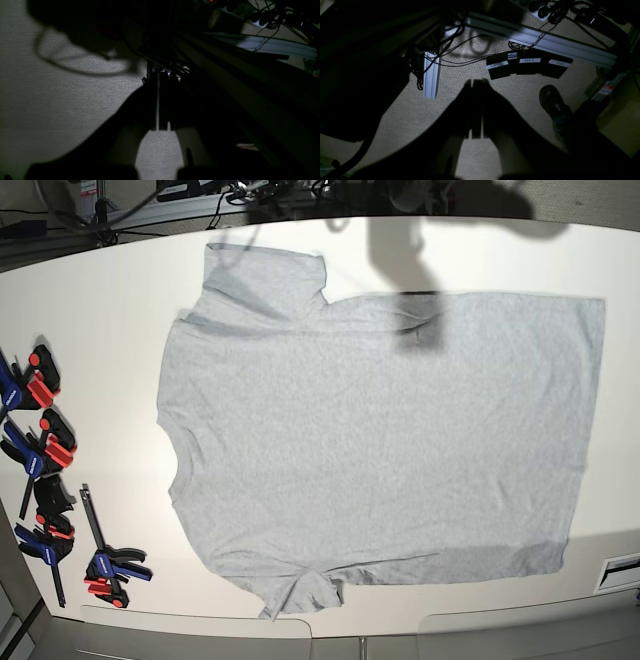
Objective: Fold the T-shirt properly
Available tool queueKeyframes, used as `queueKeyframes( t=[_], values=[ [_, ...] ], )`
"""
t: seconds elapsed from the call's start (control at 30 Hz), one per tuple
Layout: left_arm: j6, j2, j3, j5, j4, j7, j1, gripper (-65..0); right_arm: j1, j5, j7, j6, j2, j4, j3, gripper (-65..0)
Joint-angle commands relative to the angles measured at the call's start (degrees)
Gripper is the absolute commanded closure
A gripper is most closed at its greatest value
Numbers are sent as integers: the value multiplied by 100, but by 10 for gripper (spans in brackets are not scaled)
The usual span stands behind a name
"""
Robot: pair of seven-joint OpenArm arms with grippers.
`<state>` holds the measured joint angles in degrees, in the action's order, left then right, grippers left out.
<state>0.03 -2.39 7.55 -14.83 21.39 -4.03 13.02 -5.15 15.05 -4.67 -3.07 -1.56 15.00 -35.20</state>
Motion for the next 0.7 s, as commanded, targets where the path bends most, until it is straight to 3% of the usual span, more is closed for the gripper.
queueKeyframes(
  t=[0.0,0.47,0.67],
  values=[
    [42,15,2,-22,26,-22,46,0,-33,13,37,-42,11,26,4,0],
    [42,-2,0,-24,26,-22,57,0,-107,13,39,-42,-2,26,4,0],
    [345,-282,-13,-26,708,-22,634,0,-520,-7,822,-74,-205,208,4,0]
  ],
)
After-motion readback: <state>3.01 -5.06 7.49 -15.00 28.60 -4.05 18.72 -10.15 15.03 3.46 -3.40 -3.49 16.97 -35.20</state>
